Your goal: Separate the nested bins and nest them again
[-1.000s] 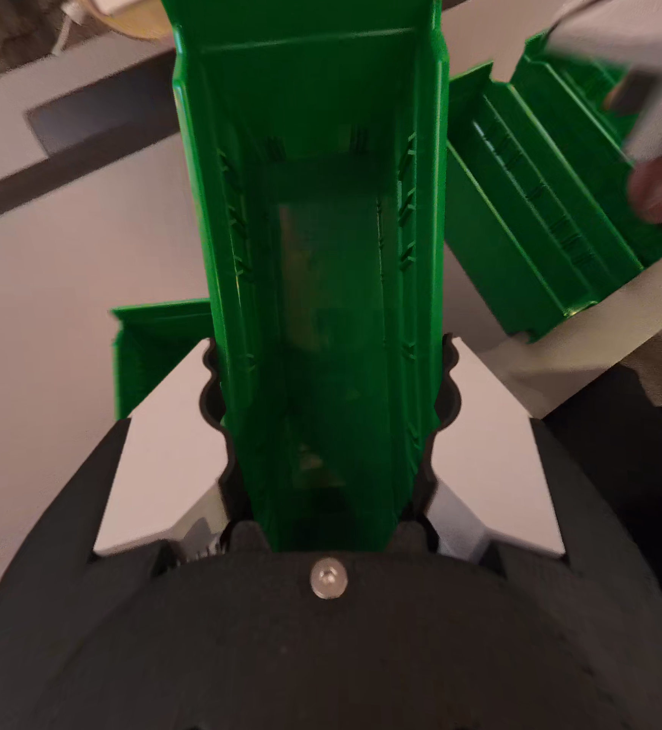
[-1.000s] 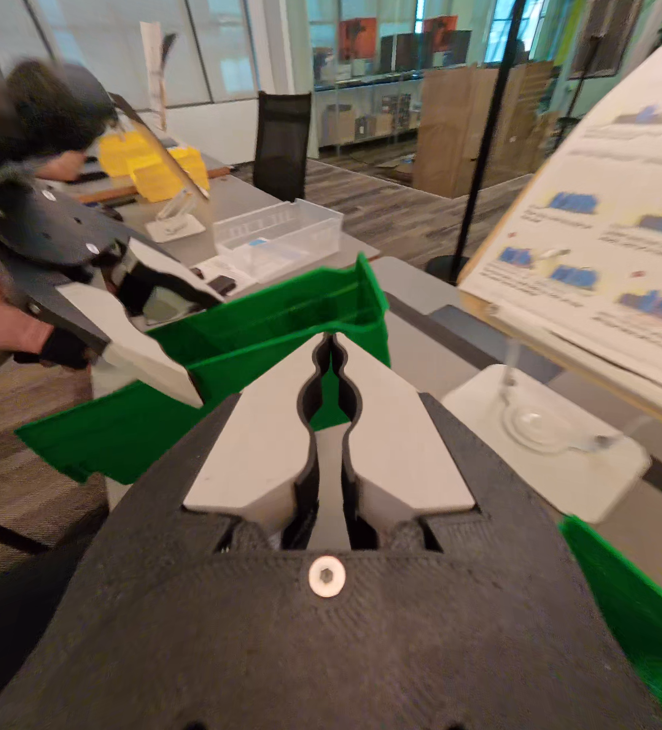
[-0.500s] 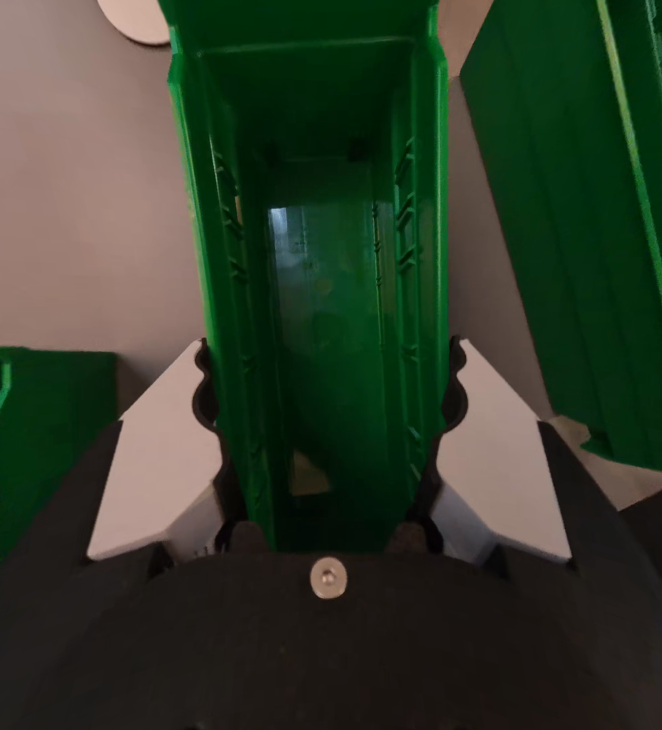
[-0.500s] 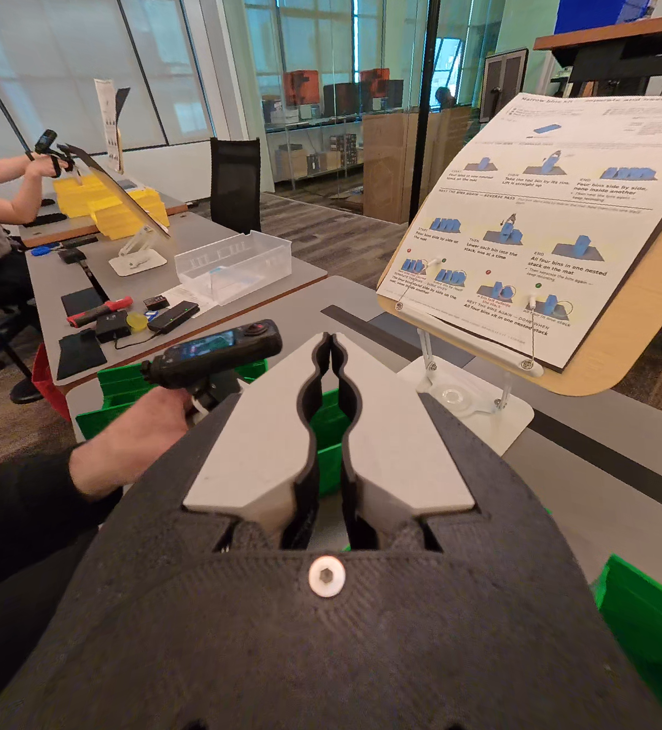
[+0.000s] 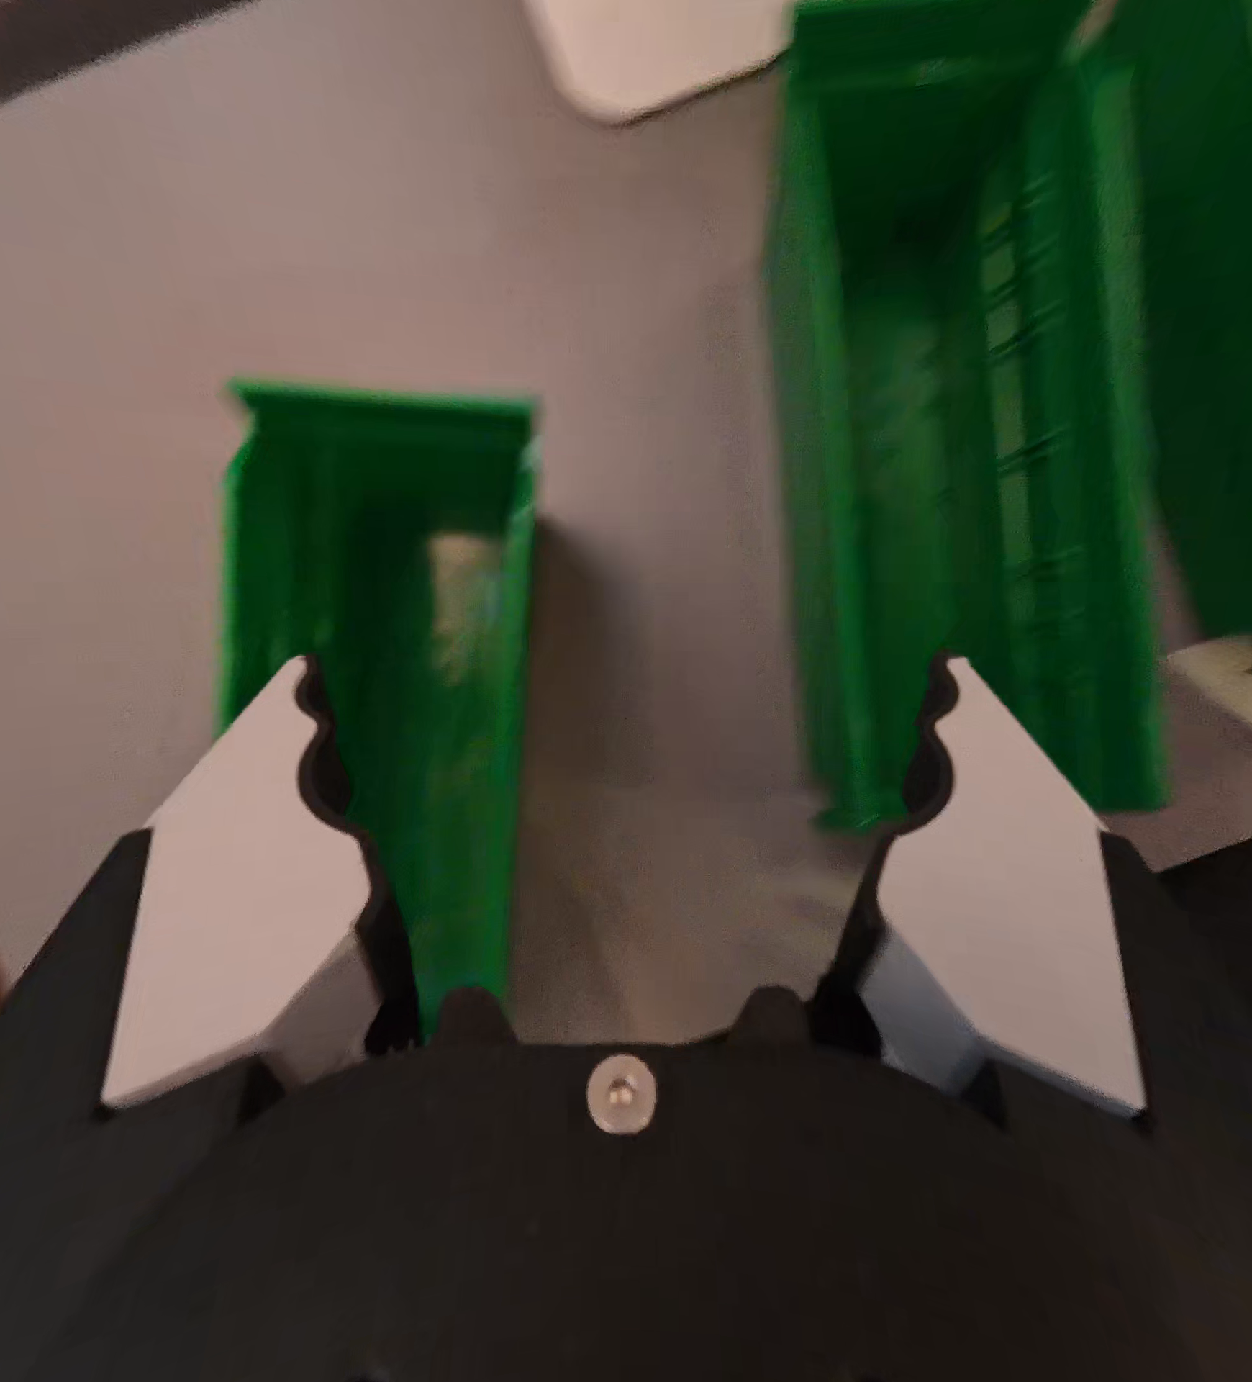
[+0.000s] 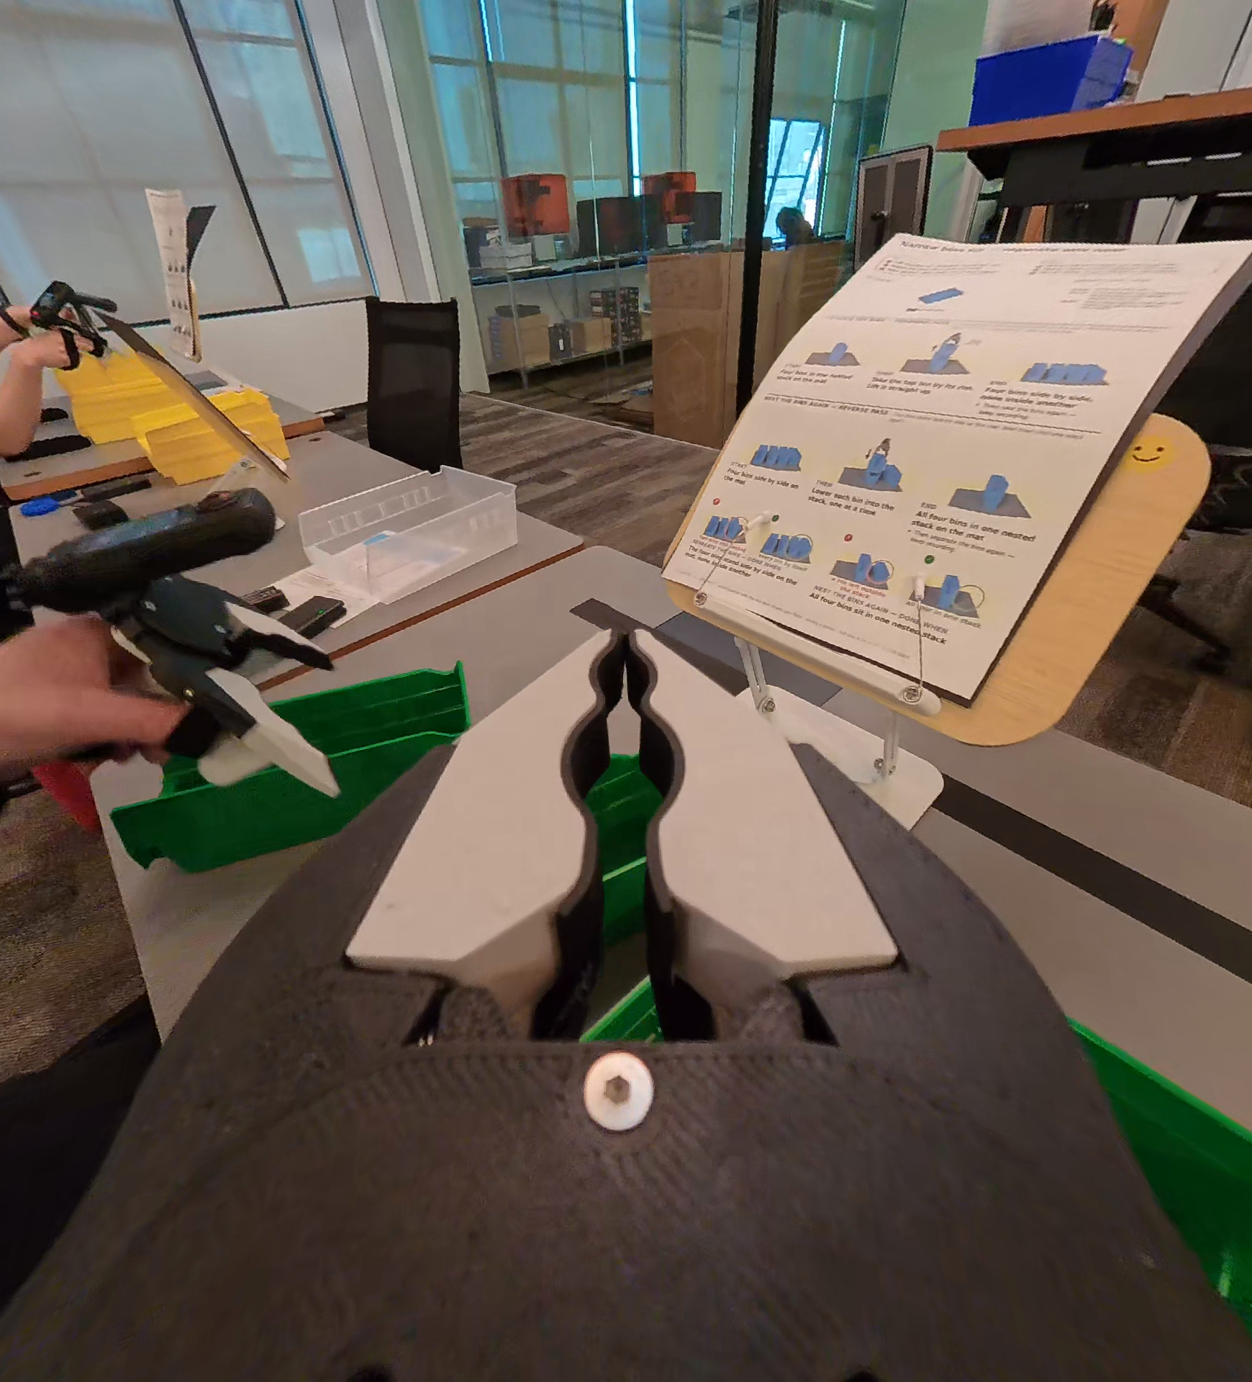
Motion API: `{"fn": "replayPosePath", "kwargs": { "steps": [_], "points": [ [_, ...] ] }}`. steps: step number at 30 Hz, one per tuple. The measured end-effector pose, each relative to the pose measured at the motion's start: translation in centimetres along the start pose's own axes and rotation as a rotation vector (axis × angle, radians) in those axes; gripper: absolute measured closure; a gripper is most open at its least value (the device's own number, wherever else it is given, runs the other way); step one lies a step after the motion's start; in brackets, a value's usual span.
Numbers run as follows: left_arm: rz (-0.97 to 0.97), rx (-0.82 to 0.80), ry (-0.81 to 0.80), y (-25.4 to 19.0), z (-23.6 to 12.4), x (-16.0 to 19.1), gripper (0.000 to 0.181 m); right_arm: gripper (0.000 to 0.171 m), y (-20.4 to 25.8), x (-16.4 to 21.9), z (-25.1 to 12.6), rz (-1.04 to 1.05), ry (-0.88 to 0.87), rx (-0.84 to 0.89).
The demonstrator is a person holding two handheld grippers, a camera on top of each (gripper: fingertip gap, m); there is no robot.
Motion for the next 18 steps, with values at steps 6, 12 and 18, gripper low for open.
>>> {"fn": "replayPosePath", "kwargs": {
  "steps": [6, 12, 18],
  "points": [
    [-0.059, -0.133, 0.335, 10.3, -1.3, 9.1, 0.023, 0.171, -0.7, -0.1, -0.3, 0.018, 0.023, 0.000],
    [-0.196, -0.045, 0.399, 9.7, 0.3, 11.1, 0.039, 0.171, -0.6, 0.3, -0.1, 0.036, 0.035, -0.018],
    [-0.289, -0.074, 0.374, 7.9, 1.5, 9.5, 0.048, 0.171, -1.0, 0.5, 0.0, 0.037, 0.039, -0.006]
  ]
}}
Point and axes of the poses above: each gripper's, where its closed fingertips meet, z out along the fingers, x out of its underside, y = z × x across the jaws, the point moved 7 cm from there along -z, back along the fingers, and after that the axes turned 15 degrees about -y, right-handed, at the moved point
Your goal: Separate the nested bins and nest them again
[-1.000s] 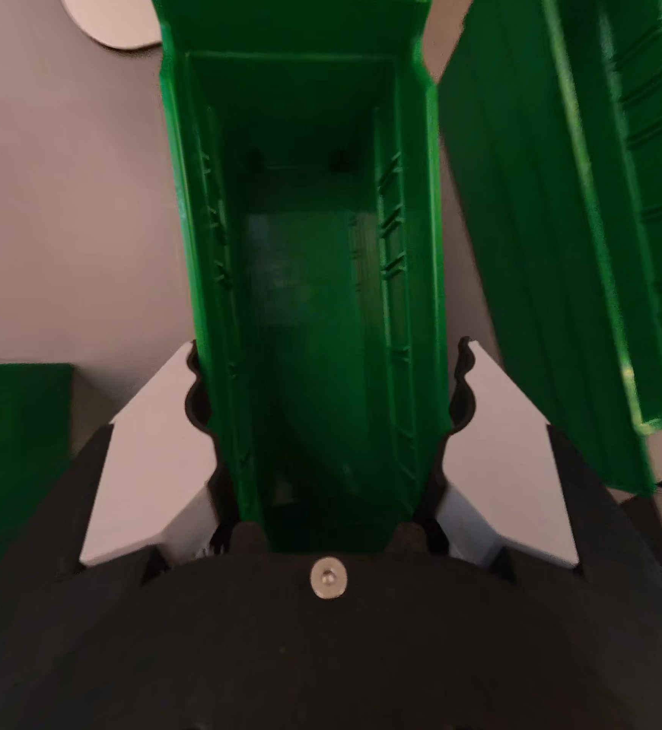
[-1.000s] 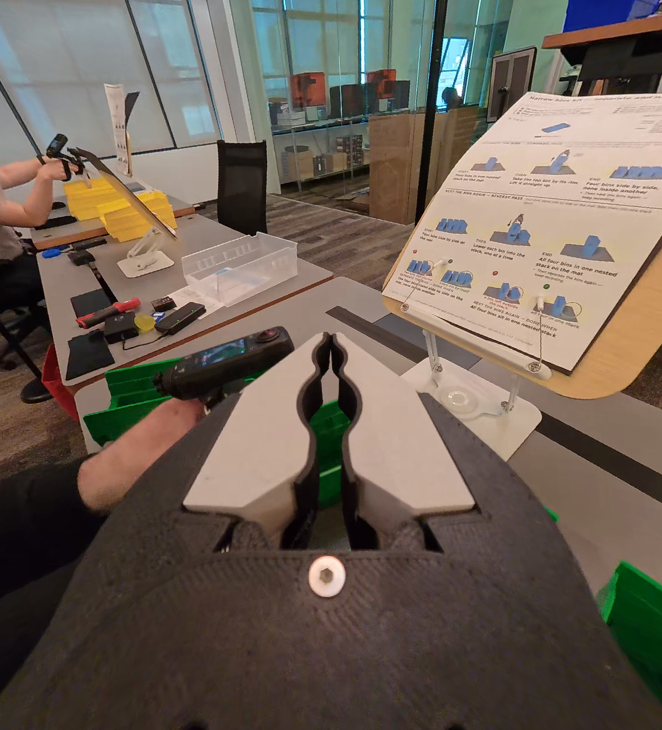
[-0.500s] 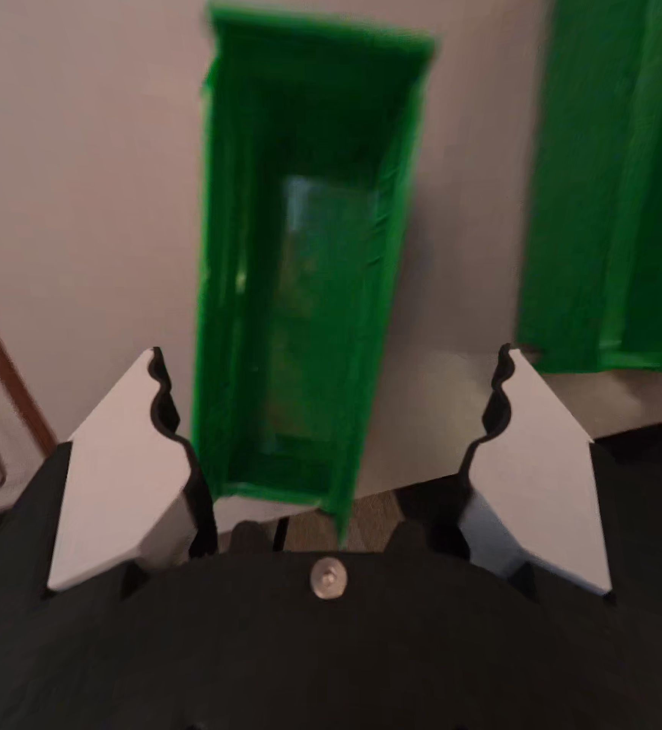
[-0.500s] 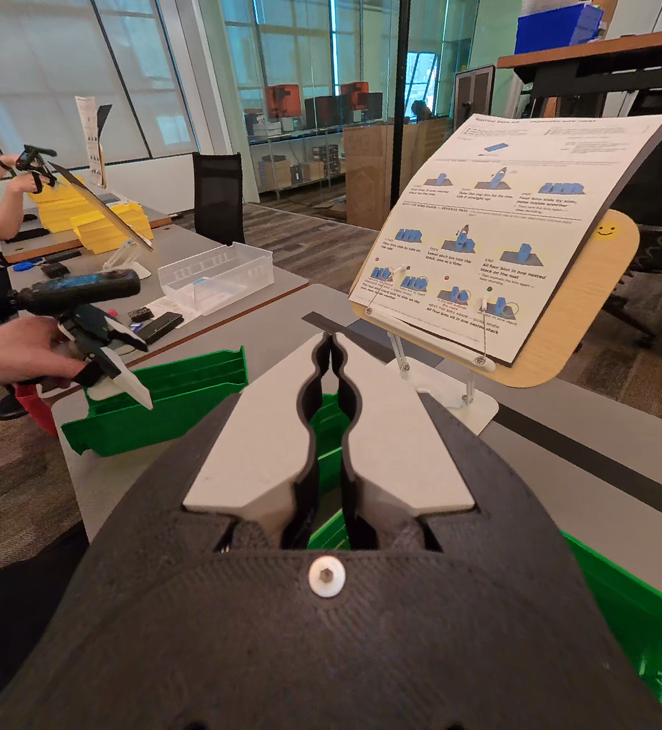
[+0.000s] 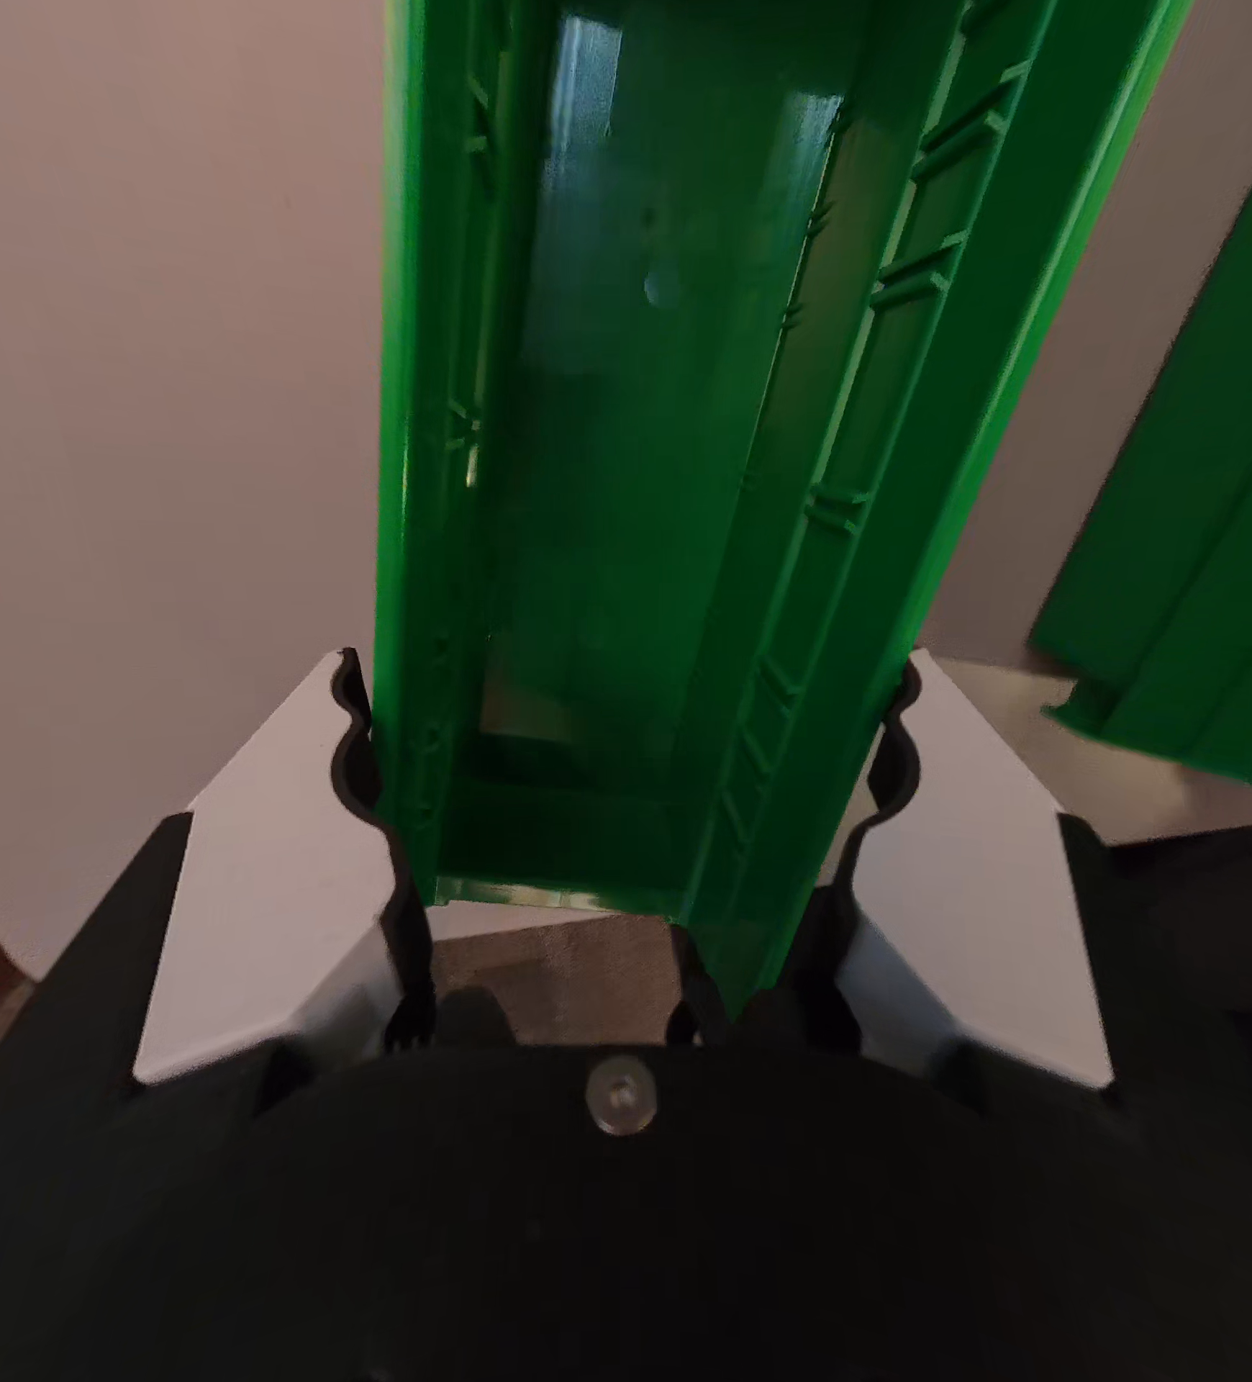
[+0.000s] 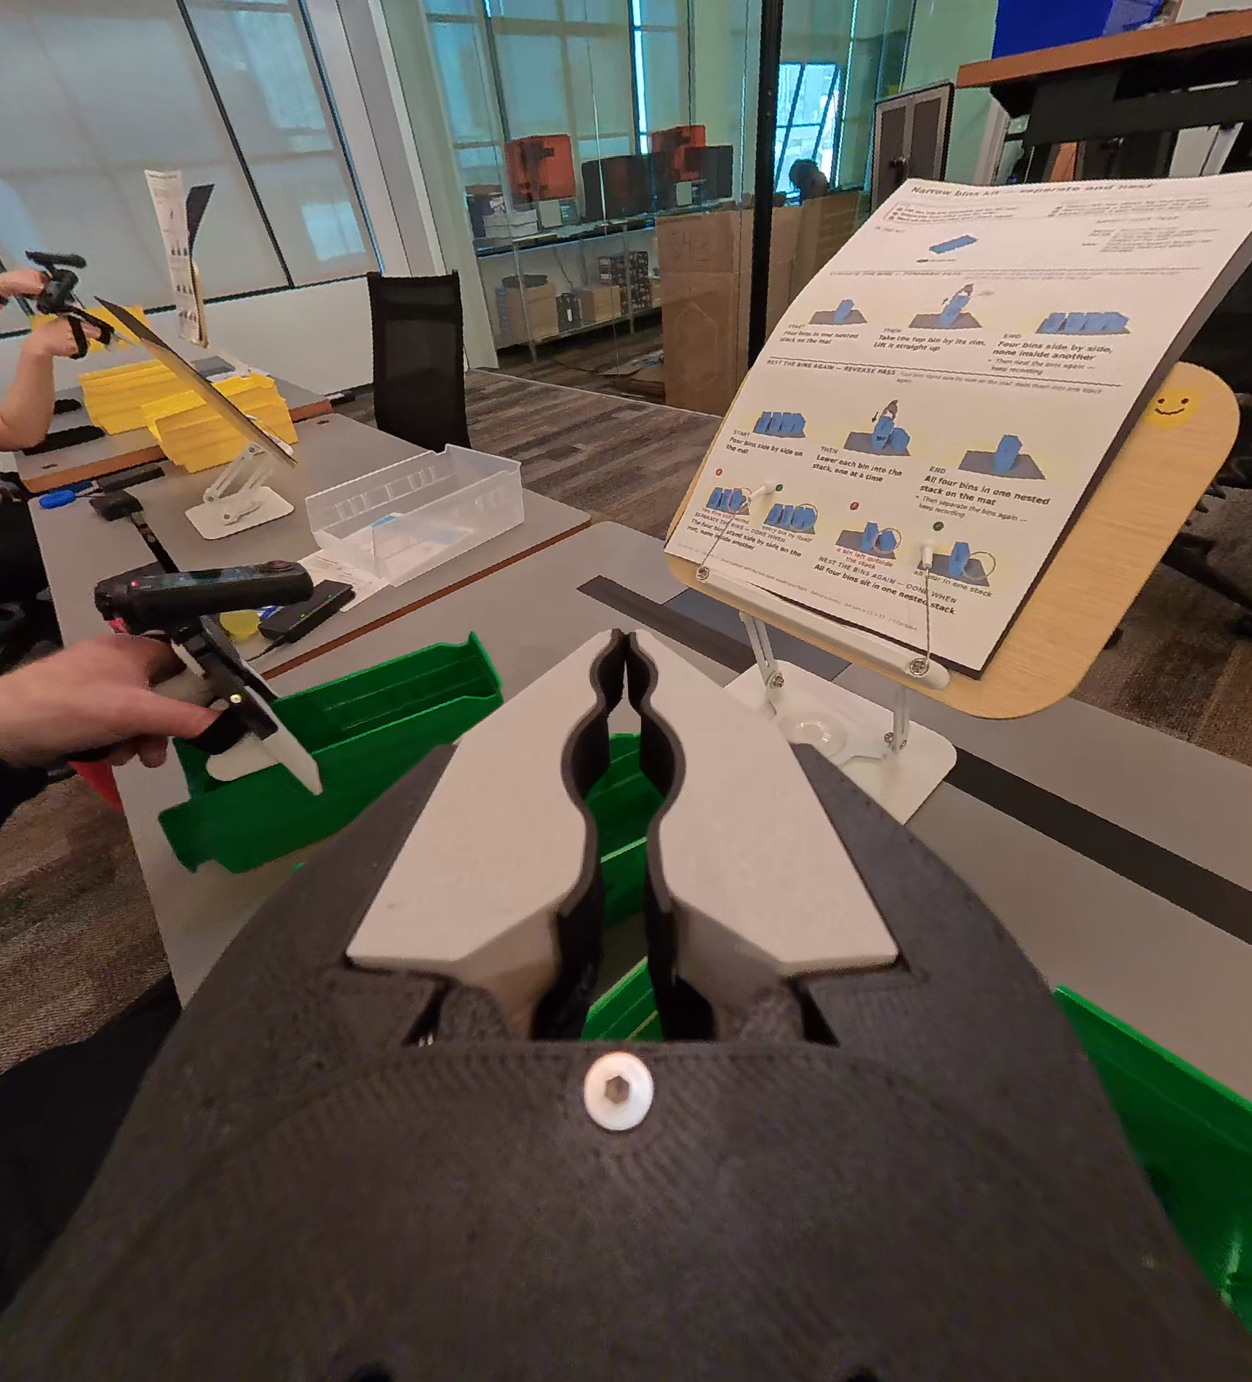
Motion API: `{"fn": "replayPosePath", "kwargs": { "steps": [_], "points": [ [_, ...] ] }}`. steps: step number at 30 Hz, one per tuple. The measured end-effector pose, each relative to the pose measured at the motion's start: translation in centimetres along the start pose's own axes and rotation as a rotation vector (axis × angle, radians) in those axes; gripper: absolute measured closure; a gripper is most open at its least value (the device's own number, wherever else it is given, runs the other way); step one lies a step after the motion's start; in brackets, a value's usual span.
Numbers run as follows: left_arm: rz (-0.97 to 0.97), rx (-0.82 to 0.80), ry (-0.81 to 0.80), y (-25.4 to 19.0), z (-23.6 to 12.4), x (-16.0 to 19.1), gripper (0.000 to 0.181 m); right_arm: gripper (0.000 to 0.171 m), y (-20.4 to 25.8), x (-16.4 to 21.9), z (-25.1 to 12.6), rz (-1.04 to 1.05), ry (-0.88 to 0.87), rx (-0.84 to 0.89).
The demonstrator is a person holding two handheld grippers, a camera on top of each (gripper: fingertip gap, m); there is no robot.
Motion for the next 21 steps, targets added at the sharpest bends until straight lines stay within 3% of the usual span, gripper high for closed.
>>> {"fn": "replayPosePath", "kwargs": {
  "steps": [6, 8, 10, 13, 16, 19, 21],
  "points": [
    [-0.070, 0.037, -0.084, -3.3, 0.9, -2.2, 0.049, 0.171, 0.2, 1.1, 0.6, 0.001, 0.050, 0.001],
    [-0.037, 0.039, -0.090, -3.9, 1.1, -2.5, 0.039, 0.171, 0.0, 1.7, 0.7, -0.016, 0.087, 0.014],
    [0.010, 0.006, -0.112, -3.9, 0.4, -2.8, 0.034, 0.161, -0.4, 2.3, 0.8, -0.019, 0.129, 0.029],
    [0.135, 0.013, -0.249, -5.8, -2.4, -4.2, 0.041, 0.159, -1.0, 3.0, 0.9, -0.017, 0.161, 0.049],
    [0.329, 0.180, -0.346, -11.4, -4.3, -4.8, 0.067, 0.158, -1.3, 3.5, 1.1, -0.015, 0.178, 0.055],
    [0.488, 0.242, -0.218, -15.8, -2.4, -3.9, 0.071, 0.158, -1.0, 3.9, 1.4, -0.016, 0.195, 0.042],
    [0.552, 0.229, -0.133, -17.2, -0.5, -3.2, 0.085, 0.158, -0.7, 4.1, 1.5, -0.025, 0.208, 0.033]
  ]
}}
Point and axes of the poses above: each gripper's, where its closed fingertips meet, z out along the fingers, x out of its underside, y = z × x across the jaws, the point moved 7 cm from there along -z, back along the fingers, and after that the axes turned 15 degrees about -y, right-handed, at the moved point
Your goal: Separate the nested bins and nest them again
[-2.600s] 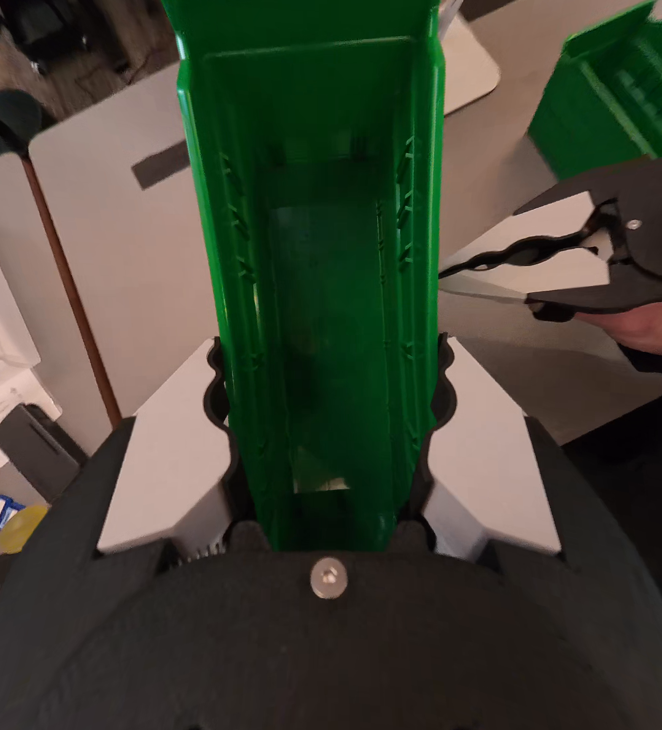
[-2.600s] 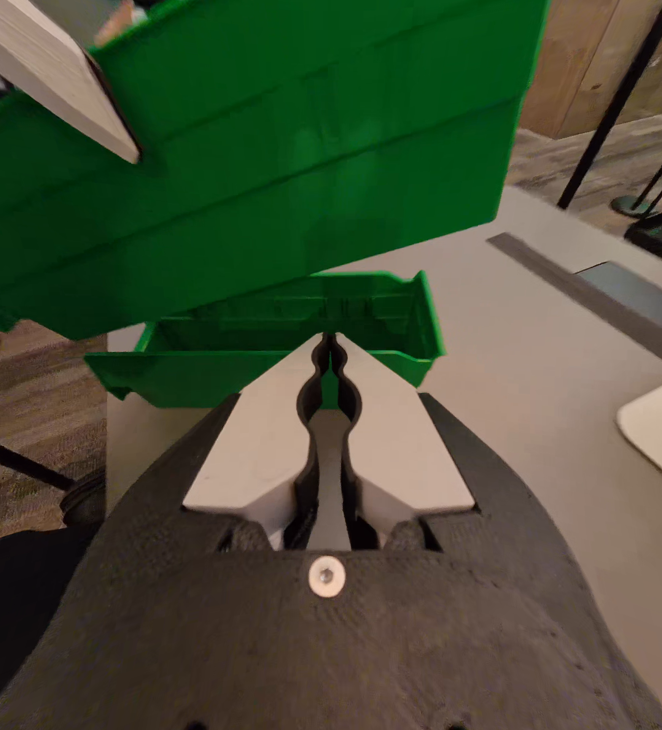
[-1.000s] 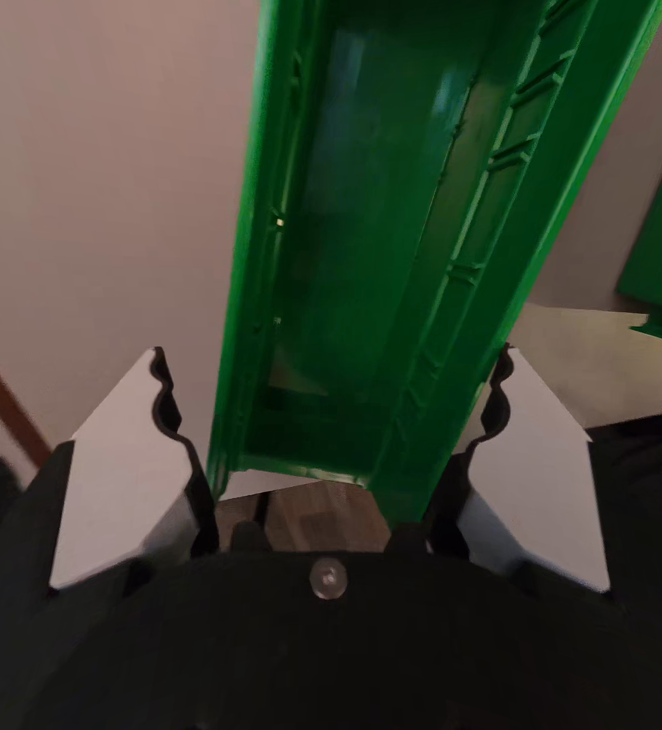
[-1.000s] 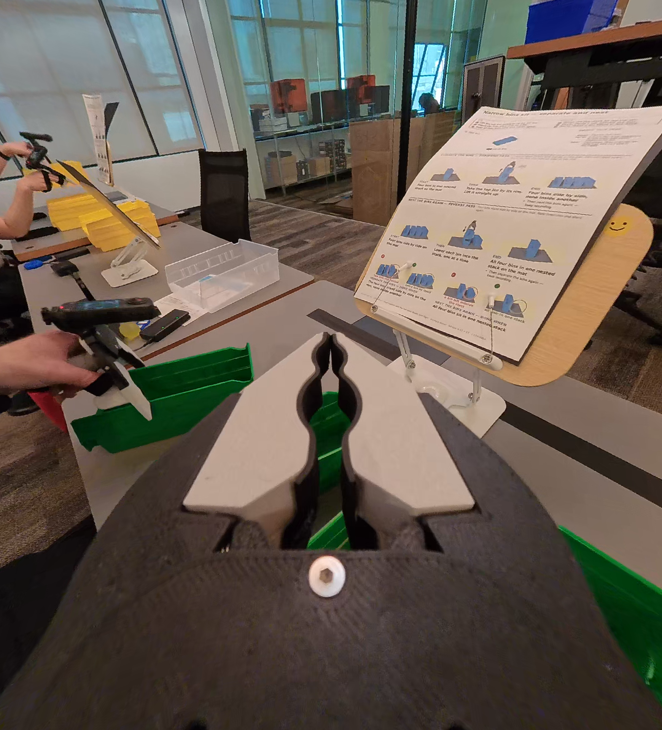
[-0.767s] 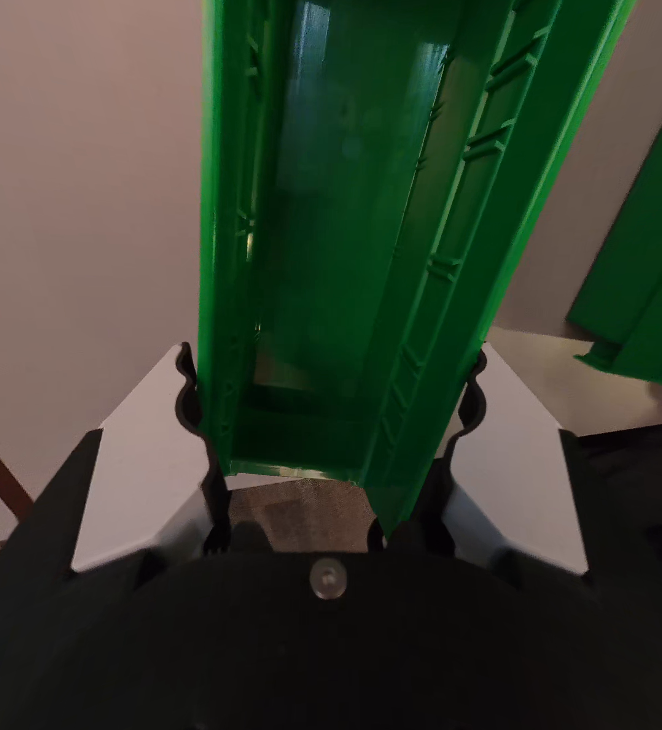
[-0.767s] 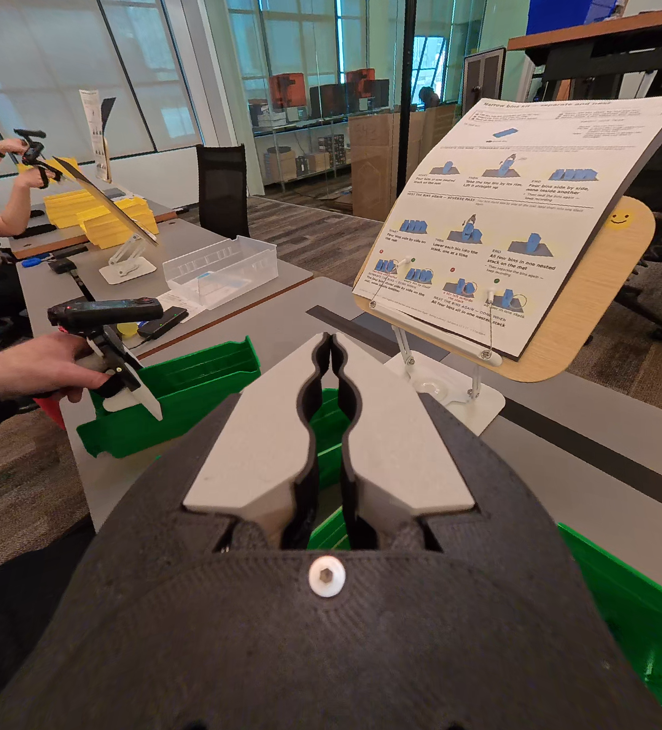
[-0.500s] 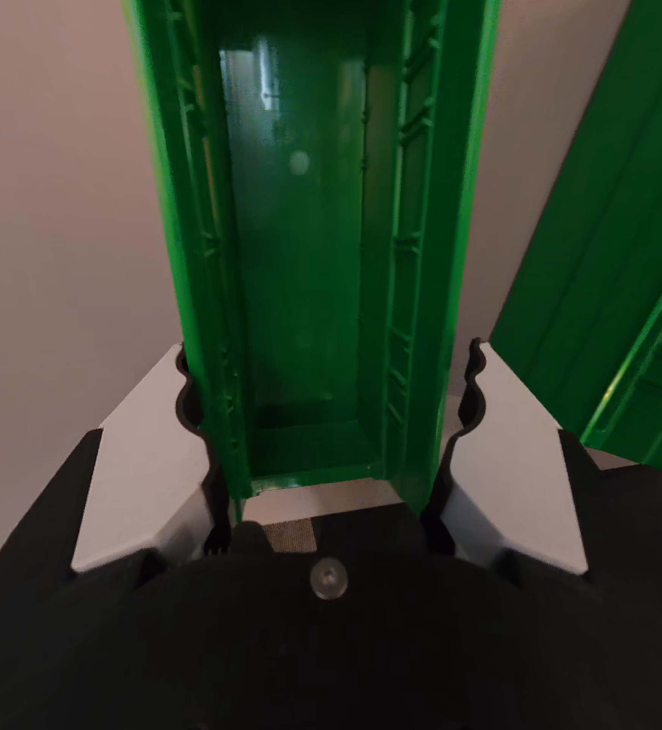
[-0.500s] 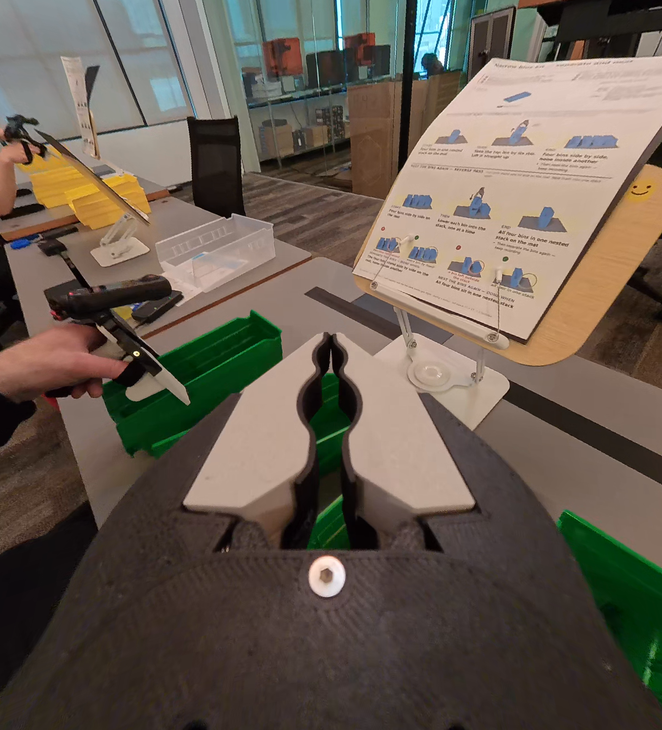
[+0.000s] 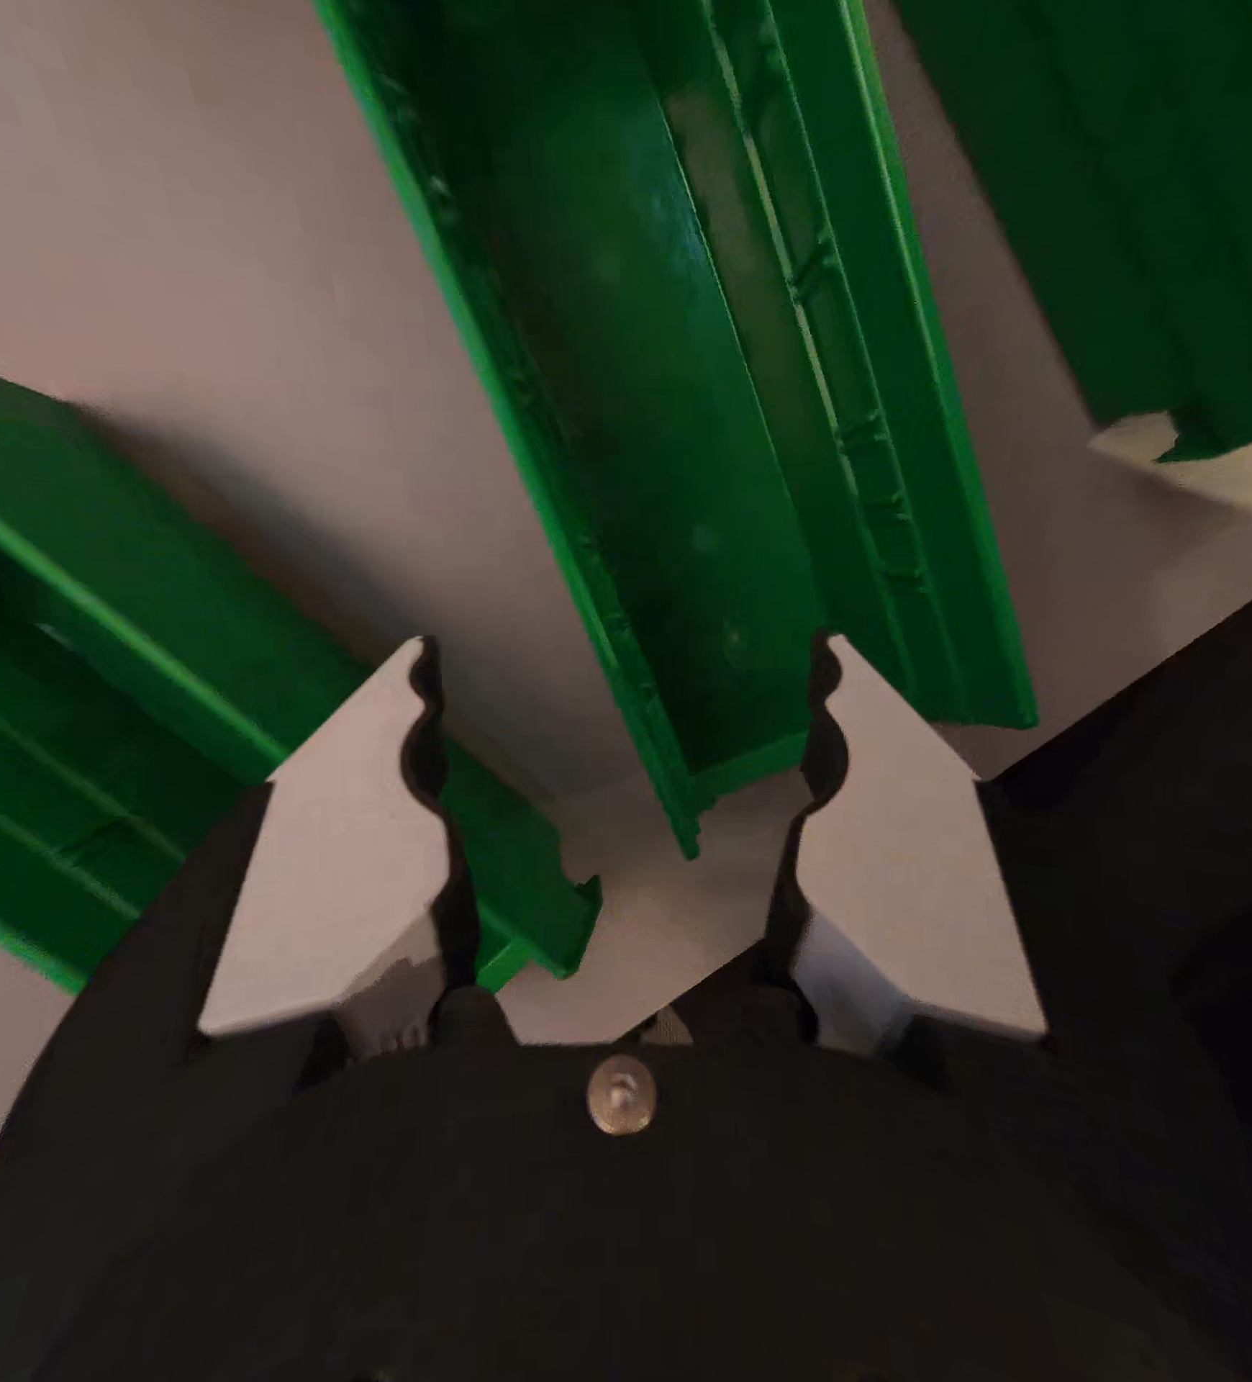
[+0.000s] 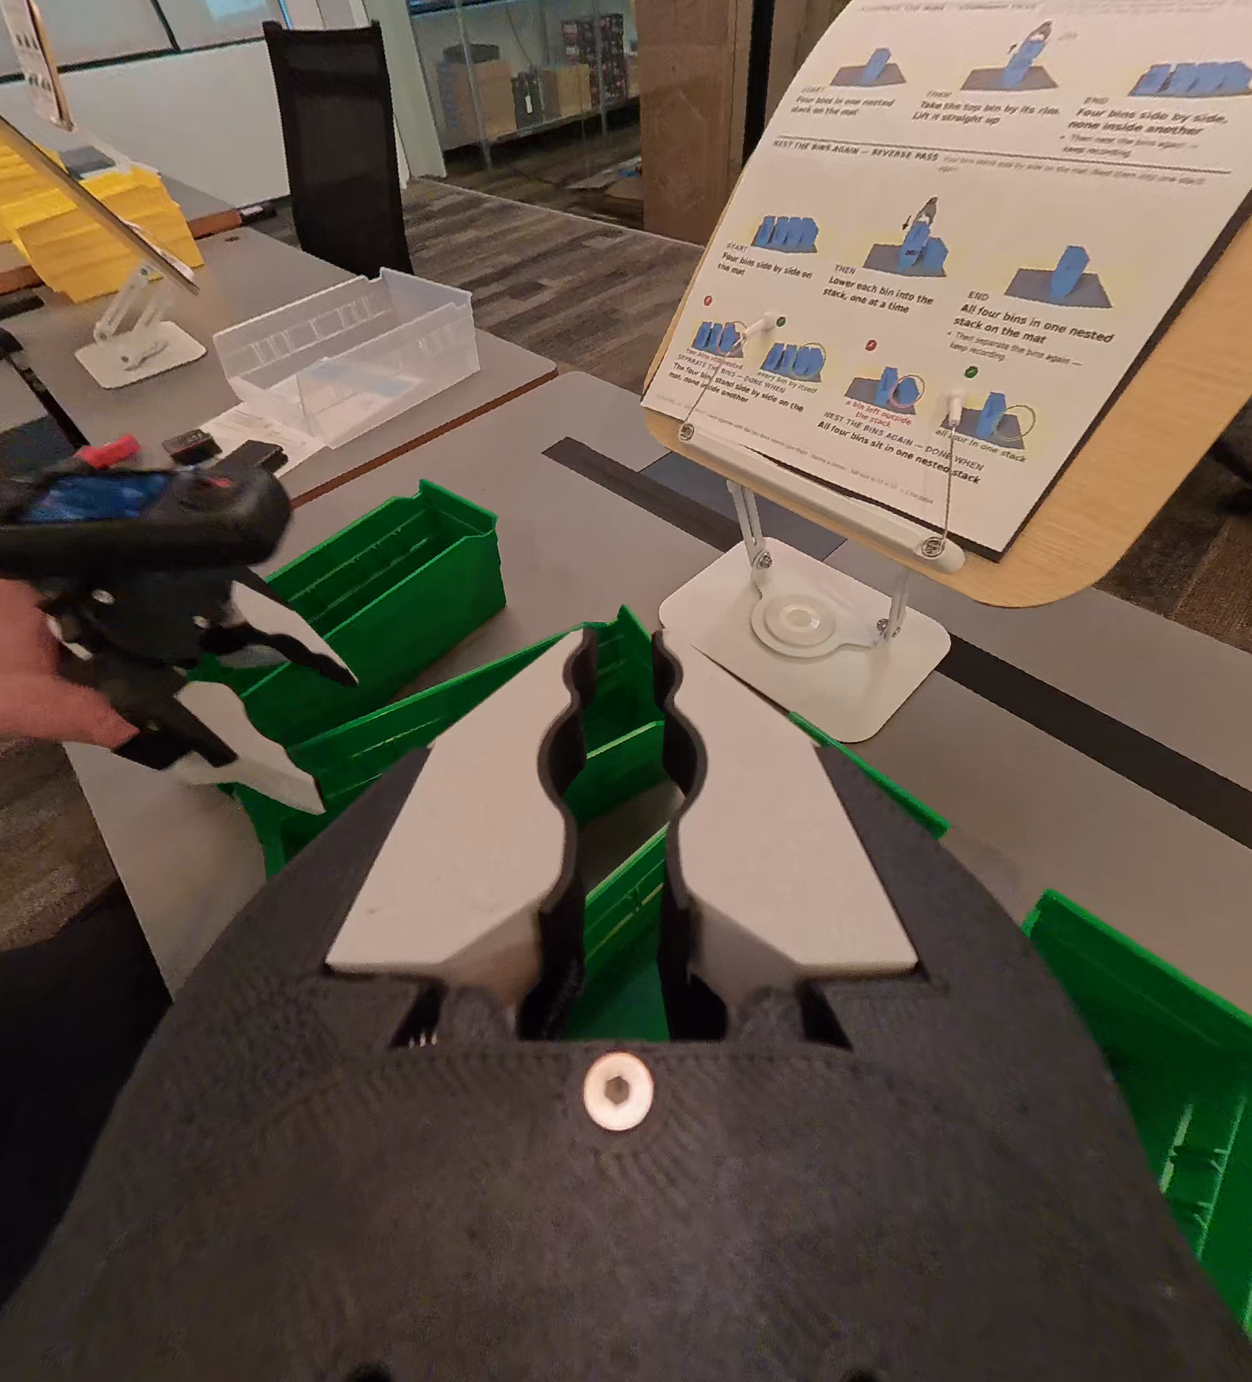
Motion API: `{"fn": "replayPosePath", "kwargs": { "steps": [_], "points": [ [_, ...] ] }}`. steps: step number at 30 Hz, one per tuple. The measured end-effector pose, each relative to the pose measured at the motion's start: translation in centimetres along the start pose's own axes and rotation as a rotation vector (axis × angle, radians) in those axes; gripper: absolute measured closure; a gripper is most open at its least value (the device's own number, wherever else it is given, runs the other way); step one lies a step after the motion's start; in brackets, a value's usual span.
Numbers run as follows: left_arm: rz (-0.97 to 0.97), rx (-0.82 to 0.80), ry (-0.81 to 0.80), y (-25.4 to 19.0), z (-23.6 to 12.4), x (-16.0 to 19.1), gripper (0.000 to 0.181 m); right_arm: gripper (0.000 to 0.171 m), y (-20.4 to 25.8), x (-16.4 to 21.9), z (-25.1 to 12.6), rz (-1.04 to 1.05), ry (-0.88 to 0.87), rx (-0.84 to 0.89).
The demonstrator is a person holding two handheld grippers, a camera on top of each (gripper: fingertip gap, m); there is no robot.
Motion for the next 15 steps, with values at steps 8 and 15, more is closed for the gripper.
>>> {"fn": "replayPosePath", "kwargs": {
  "steps": [8, 15],
  "points": [
    [-0.171, 0.177, 0.153, -2.8, 3.8, 3.7, 0.102, 0.158, -0.8, 0.5, -0.3, 0.012, 0.028, -0.006],
    [-0.166, 0.313, 0.056, -5.1, 2.3, 3.2, 0.108, 0.137, -1.9, 1.9, -0.3, 0.016, 0.127, 0.043]
  ]
}}
Point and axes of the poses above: each gripper's, where its closed fingertips meet, z out along the fingers, x out of its underside, y = z × x across the jaws, the point moved 7 cm from there along -z, back along the fingers, and after that the axes turned 15 degrees about -y, right-handed, at the moved point
